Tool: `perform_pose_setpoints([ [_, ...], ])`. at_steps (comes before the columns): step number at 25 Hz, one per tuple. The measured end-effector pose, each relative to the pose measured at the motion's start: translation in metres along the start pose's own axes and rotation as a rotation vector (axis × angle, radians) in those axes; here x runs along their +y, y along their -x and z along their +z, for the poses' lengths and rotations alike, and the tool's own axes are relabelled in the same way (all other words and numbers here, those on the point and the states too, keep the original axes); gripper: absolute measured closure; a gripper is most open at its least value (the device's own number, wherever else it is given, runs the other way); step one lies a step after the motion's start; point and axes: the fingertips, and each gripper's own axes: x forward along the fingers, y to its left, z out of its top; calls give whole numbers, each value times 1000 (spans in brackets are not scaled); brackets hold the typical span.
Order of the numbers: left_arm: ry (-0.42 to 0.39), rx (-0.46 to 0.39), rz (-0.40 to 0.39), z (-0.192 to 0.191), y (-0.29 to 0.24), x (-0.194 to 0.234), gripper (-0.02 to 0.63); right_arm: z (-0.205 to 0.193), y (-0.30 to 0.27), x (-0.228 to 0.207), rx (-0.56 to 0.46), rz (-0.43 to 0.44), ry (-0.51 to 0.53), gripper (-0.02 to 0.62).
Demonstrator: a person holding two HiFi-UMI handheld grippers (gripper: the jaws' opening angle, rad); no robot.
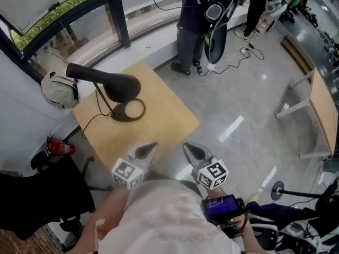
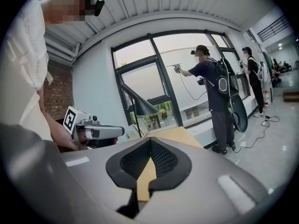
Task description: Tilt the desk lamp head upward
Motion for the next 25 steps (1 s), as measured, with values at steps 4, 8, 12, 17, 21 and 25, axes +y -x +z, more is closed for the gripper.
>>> perform_pose_setpoints([
  [4,16,-7,33,4,4,28,605,8,-32,-7,29,24,26,583],
  [8,29,-12,113,4,15,51,606,14,-62,-9,48,86,52,583],
  [12,52,-27,226,15,22,77,606,23,-94,-15,73,168,78,583],
  [17,90,-80,454,41,42,122,606,23,-133,-22,132,316,98,581],
  [21,81,-117,635,65,65,159,604,37,-164,-30,146,419,134,581],
  [25,-61,-144,771,122,92,171,604,43,-187,-41,170,509,135,581],
])
